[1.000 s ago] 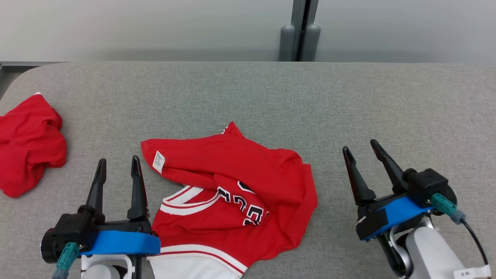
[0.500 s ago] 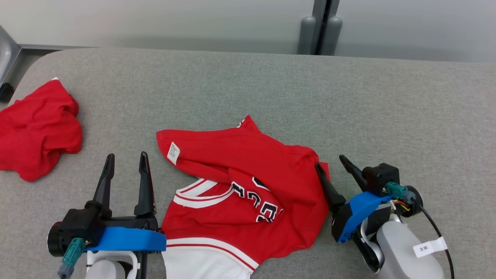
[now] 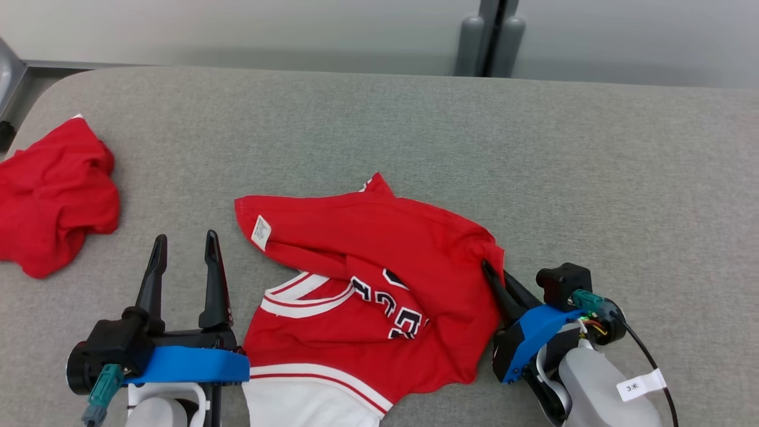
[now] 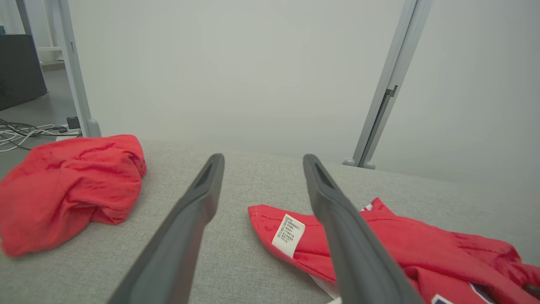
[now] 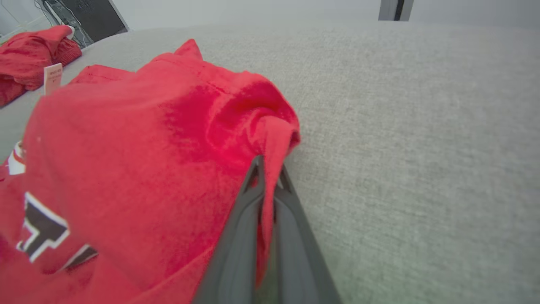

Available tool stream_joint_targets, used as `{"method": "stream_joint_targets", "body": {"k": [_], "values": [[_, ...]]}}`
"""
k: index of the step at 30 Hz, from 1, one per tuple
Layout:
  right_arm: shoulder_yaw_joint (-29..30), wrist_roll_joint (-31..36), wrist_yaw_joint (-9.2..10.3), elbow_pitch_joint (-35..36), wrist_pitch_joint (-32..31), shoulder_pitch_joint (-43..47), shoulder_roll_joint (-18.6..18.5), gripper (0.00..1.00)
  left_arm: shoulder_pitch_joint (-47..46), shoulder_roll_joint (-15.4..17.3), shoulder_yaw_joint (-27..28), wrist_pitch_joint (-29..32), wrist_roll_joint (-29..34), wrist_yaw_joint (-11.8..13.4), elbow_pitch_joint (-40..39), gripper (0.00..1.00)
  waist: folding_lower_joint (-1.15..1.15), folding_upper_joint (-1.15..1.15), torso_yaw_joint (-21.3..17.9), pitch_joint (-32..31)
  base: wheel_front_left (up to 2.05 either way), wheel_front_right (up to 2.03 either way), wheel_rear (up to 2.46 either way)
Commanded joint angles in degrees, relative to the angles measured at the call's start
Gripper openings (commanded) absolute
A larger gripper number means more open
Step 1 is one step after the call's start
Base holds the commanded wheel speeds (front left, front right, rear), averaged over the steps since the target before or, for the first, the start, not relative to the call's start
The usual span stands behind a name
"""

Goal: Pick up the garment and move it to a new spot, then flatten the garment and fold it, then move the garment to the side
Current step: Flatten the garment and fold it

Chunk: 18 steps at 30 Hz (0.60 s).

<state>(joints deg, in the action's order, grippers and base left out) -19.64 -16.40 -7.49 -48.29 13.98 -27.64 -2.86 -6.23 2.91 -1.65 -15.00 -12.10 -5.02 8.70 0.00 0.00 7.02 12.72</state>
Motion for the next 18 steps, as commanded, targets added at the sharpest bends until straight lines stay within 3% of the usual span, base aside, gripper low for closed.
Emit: {"method": "stream_joint_targets", "body": {"k": [1, 8, 18], "values": [[0.7, 0.5, -0.02, 1.8, 0.9, 1.4, -0.6, 0.0, 0.3, 0.0, 0.3, -0.3, 0.0, 0.4, -0.3, 1.0, 0.0, 0.0, -1.3, -0.7, 0.0, 0.0, 0.0], [6.8, 2.6, -0.01, 15.7, 1.2, 10.8, -4.6, 0.0, 1.1, 0.0, 0.9, -0.3, 0.0, 0.2, -0.3, 1.0, 0.0, 0.0, -5.0, -1.8, 0.0, 0.0, 0.0], [15.0, 4.6, -0.01, 33.3, -0.9, 27.8, -3.1, 0.0, 1.6, 0.0, 1.6, -0.3, 0.4, 0.0, -0.4, 1.0, 0.0, 0.0, -8.1, -1.8, 0.0, 0.0, 0.0]]}}
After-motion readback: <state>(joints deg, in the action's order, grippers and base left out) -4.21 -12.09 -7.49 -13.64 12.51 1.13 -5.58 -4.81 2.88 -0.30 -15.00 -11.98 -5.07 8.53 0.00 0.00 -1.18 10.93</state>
